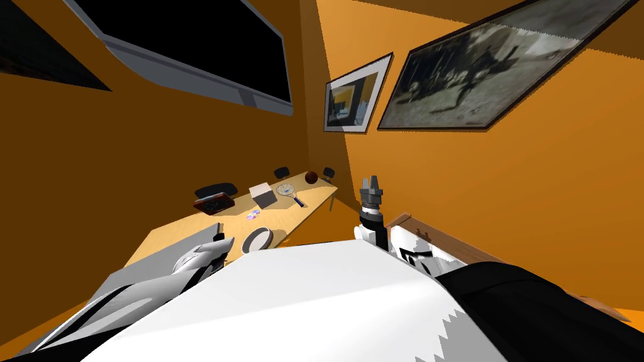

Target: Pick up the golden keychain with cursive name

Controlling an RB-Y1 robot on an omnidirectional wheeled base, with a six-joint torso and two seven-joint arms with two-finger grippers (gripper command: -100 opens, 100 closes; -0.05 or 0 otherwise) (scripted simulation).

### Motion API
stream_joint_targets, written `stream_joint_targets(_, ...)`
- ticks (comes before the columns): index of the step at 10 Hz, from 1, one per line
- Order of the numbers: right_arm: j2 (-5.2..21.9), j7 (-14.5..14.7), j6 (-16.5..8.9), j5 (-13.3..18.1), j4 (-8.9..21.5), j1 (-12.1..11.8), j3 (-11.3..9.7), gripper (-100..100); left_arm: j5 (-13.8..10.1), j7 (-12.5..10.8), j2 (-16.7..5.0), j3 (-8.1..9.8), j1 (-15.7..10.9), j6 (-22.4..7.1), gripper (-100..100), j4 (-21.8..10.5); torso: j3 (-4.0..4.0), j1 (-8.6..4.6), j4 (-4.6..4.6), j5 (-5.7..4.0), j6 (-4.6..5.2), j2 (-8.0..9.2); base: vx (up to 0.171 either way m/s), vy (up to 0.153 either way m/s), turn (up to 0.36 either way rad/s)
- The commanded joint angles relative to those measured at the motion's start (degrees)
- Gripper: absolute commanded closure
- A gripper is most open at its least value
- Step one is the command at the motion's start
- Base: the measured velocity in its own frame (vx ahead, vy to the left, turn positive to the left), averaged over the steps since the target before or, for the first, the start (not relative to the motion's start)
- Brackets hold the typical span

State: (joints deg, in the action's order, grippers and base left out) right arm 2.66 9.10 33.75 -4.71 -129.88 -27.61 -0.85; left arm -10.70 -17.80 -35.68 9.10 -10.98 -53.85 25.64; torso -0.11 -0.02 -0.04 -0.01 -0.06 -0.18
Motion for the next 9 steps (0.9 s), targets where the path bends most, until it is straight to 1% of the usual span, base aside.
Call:
stream_joint_targets(1, 0.00, 0.00, 0.00, 0.00, 0.00, 0.00, 0.00, 0, -0.32, 0.47, 0.24, -0.07, 2.58, -0.05, -100, 2.86, 0.00, 0.00, 0.00, 0.00, 0.00, 0.00, 0.062, -0.010, 0.103)
stream_joint_targets(2, 0.00, 0.00, 0.00, 0.00, 0.00, -0.01, 0.00, 0, -0.61, 1.00, 0.46, -0.16, 4.76, 0.16, -100, 5.60, 0.00, -0.01, 0.00, 0.00, -0.05, -0.01, 0.126, 0.012, 0.215)
stream_joint_targets(3, 0.00, 0.00, 0.00, 0.00, 0.00, -0.02, 0.01, 0, -0.91, 1.52, 0.68, -0.24, 7.20, 0.37, -100, 8.39, -0.09, 0.07, -0.03, 0.01, -0.06, -0.17, 0.200, -0.011, 0.202)
stream_joint_targets(4, 0.00, 0.00, 0.00, 0.00, 0.00, -0.02, 0.01, 0, -1.20, 2.04, 0.90, -0.33, 8.65, 0.58, -100, 9.74, -0.23, 0.00, -0.08, 0.01, -0.03, -0.43, 0.223, -0.014, 0.200)
stream_joint_targets(5, 0.00, 0.00, 0.00, 0.00, 0.00, -0.03, 0.01, 0, -1.20, 2.04, 0.90, -0.33, 9.62, 0.58, -100, 10.81, -0.32, 0.00, -0.12, 0.00, -0.03, -0.56, 0.136, -0.005, 0.063)
stream_joint_targets(6, 0.00, 0.00, 0.00, 0.00, 0.00, -0.01, 0.00, 0, -1.49, 2.56, 1.12, -0.41, 11.77, 0.78, -100, 12.85, -0.22, 0.03, -0.08, 0.01, 0.01, -0.37, 0.083, -0.008, 0.099)
stream_joint_targets(7, 0.00, 0.00, 0.00, 0.00, 0.00, -0.01, 0.00, 0, -1.79, 3.09, 1.34, -0.50, 14.04, 0.99, -100, 15.62, -0.10, 0.03, -0.04, 0.01, -0.03, -0.17, 0.126, -0.017, 0.165)
stream_joint_targets(8, 0.00, 0.00, 0.00, 0.00, 0.00, -0.01, 0.00, 0, -1.79, 3.09, 1.34, -0.50, 14.31, 0.99, -100, 16.17, -0.13, 0.01, -0.04, 0.00, -0.02, -0.23, 0.113, -0.016, 0.106)
stream_joint_targets(9, 0.00, 0.00, 0.00, 0.00, 0.00, -0.01, 0.00, 0, -2.08, 3.61, 1.55, -0.58, 16.55, 1.20, -100, 18.14, -0.12, 0.05, -0.03, 0.03, 0.03, -0.23, 0.111, -0.001, 0.125)
